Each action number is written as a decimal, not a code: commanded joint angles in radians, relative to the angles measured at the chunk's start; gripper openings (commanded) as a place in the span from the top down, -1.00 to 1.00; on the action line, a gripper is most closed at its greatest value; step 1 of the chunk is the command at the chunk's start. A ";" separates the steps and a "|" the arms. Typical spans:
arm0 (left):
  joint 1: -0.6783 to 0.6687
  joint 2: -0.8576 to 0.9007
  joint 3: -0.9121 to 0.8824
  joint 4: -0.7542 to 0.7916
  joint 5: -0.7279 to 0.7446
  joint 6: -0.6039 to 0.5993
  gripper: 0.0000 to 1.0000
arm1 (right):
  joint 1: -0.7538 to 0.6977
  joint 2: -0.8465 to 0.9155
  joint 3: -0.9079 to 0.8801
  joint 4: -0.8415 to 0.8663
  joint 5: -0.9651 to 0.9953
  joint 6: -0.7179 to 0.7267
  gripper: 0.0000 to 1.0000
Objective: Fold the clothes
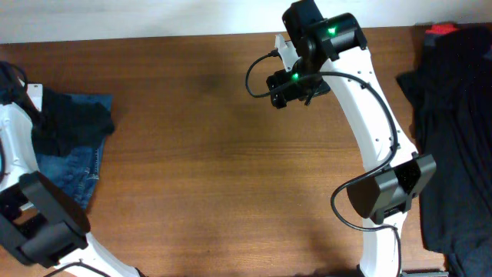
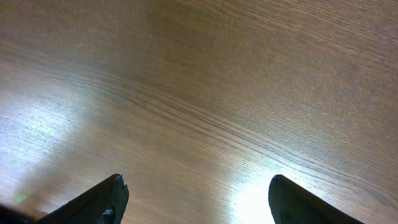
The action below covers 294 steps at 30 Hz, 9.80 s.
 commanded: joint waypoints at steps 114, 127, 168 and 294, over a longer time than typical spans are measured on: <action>-0.210 0.149 -0.093 0.242 -0.279 -0.036 1.00 | 0.002 -0.006 0.015 0.006 0.008 -0.006 -0.56; -0.145 0.043 -0.061 0.276 -0.411 -0.113 1.00 | 0.002 -0.006 0.015 0.007 0.008 -0.006 -0.57; -0.076 -0.165 -0.063 0.139 -0.341 -0.340 0.98 | 0.002 -0.006 0.015 0.003 0.005 -0.006 -0.57; -0.439 -1.319 -0.716 0.107 0.372 -0.233 -0.98 | -0.300 -2.127 -2.018 1.065 0.193 0.091 -0.97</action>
